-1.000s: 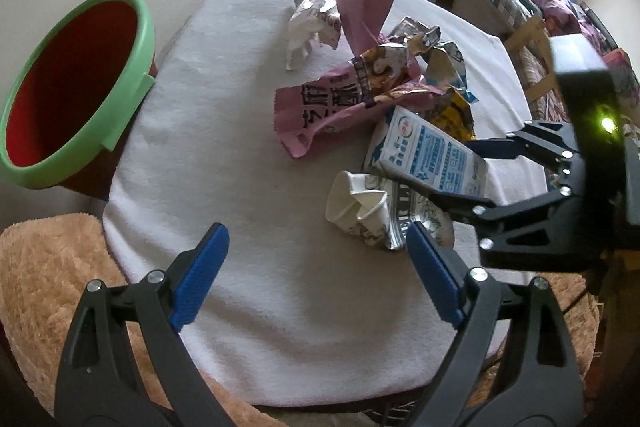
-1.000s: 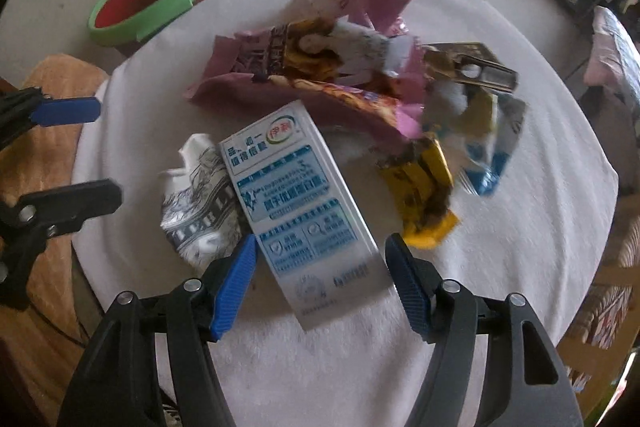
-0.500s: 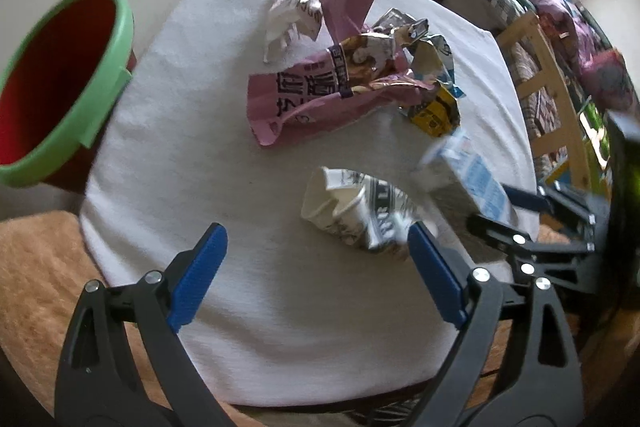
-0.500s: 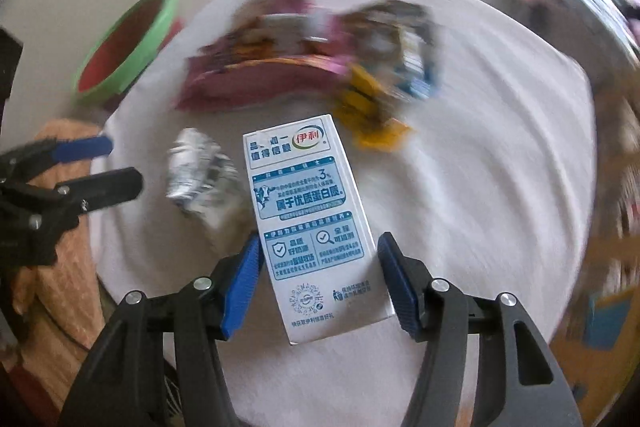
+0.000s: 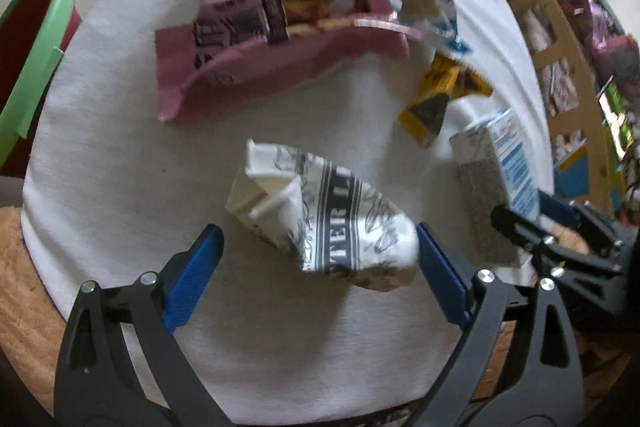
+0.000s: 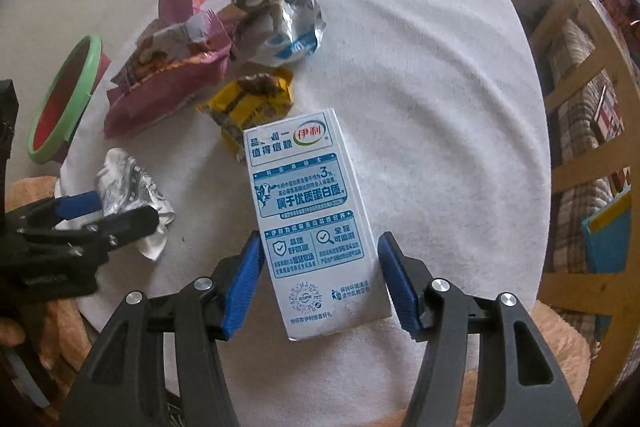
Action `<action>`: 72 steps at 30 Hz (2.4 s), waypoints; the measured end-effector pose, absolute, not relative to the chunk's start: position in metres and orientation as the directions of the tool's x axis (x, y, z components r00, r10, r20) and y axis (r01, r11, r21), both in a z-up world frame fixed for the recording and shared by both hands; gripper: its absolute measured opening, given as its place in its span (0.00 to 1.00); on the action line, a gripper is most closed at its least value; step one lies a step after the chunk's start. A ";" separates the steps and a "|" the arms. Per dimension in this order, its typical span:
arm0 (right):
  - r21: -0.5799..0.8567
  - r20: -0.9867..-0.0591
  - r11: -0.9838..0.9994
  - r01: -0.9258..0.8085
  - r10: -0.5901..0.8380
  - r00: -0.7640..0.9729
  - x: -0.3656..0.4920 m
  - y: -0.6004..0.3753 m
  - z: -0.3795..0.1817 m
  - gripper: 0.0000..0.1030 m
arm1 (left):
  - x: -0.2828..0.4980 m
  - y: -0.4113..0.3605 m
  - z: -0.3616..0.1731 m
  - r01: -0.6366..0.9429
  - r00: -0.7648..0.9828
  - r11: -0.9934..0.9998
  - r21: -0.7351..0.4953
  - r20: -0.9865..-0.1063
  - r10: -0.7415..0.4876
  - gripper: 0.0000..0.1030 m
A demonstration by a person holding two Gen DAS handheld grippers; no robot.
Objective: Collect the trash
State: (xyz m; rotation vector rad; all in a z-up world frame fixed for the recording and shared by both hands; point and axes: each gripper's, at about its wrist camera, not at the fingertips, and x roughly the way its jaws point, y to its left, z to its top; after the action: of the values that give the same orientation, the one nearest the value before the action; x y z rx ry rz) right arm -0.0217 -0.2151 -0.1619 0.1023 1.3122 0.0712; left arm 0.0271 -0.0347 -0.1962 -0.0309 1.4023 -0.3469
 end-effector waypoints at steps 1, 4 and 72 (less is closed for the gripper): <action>0.120 -0.961 0.993 0.011 0.114 0.253 -0.022 -0.216 -0.163 0.56 | 0.026 -0.035 -0.198 0.225 0.123 0.948 -0.223 -0.959 -0.255 0.90; 0.134 -0.959 0.991 0.027 0.123 0.255 -0.021 -0.220 -0.165 0.57 | 0.025 -0.033 -0.198 0.243 0.133 0.944 -0.222 -0.957 -0.259 0.80; 0.373 -0.770 0.926 0.063 0.271 0.578 -0.032 -0.237 -0.084 0.54 | 0.025 -0.004 -0.120 0.271 0.373 0.923 -0.275 -0.854 -0.364 0.44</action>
State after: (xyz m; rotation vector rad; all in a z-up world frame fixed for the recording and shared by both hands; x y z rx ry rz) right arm -0.0320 -0.2367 -0.0843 0.3836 0.9527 0.1252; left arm 0.0253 -0.0038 -0.1197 -0.0937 1.1173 -0.4073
